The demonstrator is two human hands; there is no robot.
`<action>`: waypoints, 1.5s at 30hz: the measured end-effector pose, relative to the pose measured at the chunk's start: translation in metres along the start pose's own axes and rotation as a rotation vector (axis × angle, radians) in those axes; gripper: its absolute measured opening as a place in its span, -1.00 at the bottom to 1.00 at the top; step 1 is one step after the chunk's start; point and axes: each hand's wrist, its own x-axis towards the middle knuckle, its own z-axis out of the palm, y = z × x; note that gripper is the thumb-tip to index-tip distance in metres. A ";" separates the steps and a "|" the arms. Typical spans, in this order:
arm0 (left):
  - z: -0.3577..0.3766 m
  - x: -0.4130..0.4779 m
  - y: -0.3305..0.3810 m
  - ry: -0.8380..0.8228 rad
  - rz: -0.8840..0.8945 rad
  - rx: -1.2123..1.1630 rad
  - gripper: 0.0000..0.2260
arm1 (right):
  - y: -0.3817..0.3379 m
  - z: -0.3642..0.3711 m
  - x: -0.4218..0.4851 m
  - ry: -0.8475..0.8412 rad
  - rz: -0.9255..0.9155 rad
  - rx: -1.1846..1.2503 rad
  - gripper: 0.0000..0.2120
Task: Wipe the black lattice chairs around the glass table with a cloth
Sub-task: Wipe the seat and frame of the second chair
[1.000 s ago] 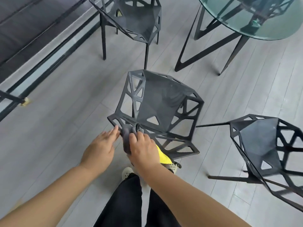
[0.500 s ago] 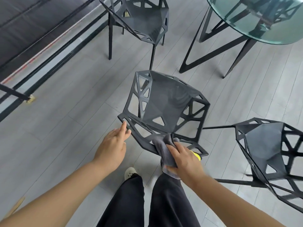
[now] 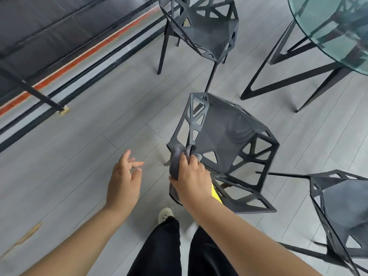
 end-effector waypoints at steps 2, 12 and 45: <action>-0.004 -0.002 -0.006 0.005 -0.023 -0.005 -0.57 | -0.014 -0.001 0.024 -0.066 0.051 0.040 -0.48; 0.014 0.007 -0.017 0.002 -0.188 -0.090 -0.57 | -0.029 0.011 0.083 -0.240 0.174 0.159 -0.56; 0.164 0.219 0.066 -0.412 -0.302 0.877 -0.65 | 0.240 0.139 0.260 -0.267 -0.486 0.171 -0.37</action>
